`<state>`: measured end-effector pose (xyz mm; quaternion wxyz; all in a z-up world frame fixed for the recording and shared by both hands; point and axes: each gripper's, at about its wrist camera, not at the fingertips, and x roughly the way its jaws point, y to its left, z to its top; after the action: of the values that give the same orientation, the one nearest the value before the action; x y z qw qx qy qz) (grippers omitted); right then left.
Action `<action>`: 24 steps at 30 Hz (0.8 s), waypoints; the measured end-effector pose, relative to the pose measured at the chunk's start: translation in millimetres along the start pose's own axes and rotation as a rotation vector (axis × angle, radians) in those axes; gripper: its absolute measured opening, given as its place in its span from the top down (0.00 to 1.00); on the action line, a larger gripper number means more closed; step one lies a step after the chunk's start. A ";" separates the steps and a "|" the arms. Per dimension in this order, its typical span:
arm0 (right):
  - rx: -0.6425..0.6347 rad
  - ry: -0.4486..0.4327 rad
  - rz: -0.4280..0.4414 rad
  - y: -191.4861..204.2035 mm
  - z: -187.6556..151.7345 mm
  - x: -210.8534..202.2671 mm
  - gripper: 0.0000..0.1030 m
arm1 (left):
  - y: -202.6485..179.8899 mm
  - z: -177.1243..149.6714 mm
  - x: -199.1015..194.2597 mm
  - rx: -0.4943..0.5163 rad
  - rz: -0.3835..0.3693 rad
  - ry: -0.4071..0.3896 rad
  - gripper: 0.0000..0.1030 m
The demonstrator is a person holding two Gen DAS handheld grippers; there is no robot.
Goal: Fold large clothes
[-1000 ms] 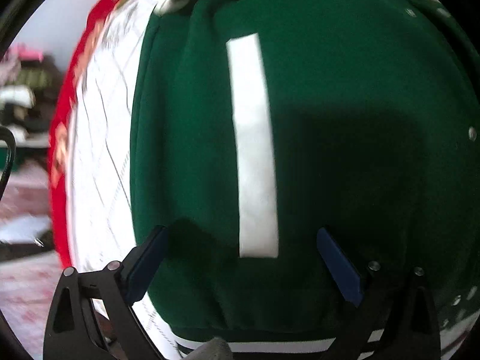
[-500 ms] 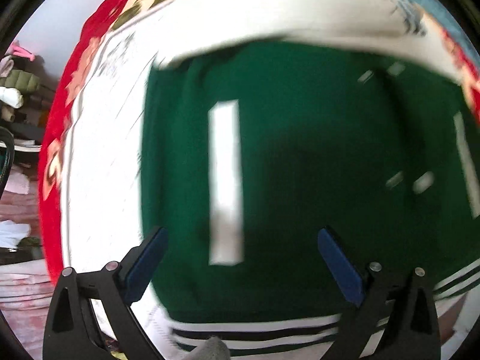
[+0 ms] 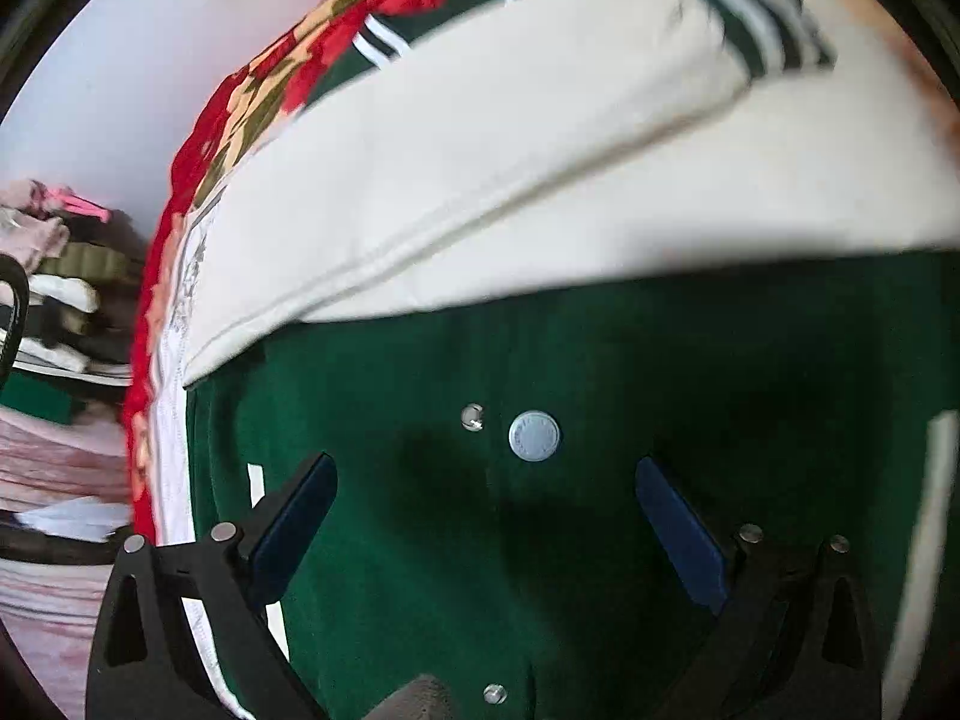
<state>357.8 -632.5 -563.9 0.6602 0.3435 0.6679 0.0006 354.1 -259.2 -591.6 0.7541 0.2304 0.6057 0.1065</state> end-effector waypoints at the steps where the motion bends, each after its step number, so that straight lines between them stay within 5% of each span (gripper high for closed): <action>1: -0.013 0.032 -0.001 3.8 7.5 17.6 0.67 | -0.1 -0.3 2.6 -0.005 0.011 0.003 0.00; 3: -0.029 0.098 0.011 5.5 13.9 46.4 0.67 | -4.3 -2.7 1.5 -0.005 0.048 -0.007 0.00; 4: -0.050 0.140 0.025 4.8 15.4 58.4 0.76 | -6.5 -3.2 0.8 0.004 0.066 -0.014 0.00; 5: -0.072 0.144 0.022 6.1 16.4 62.2 0.95 | -4.2 -4.0 4.1 0.010 0.082 -0.020 0.00; 8: -0.106 0.079 -0.029 10.2 14.9 51.7 0.96 | -1.1 -4.8 4.4 -0.001 0.090 -0.013 0.00; 11: -0.026 0.043 0.021 -8.9 12.8 38.3 0.96 | 0.8 -3.3 0.4 -0.027 0.074 0.004 0.00; 16: -0.042 0.150 0.046 -9.0 24.1 50.7 0.93 | 1.4 -8.7 -9.6 -0.066 0.070 0.028 0.00; 20: -0.215 0.086 -0.026 18.6 24.9 35.6 0.78 | 4.2 -13.5 -13.6 -0.102 0.063 0.047 0.00; 24: -0.213 0.092 -0.114 18.4 31.5 55.5 0.86 | 27.4 -21.8 -24.9 -0.166 0.044 0.060 0.00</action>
<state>400.1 -607.1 -608.5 0.6607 0.2324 0.7120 0.0498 330.3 -241.6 -560.5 0.7497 0.1768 0.6119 0.1797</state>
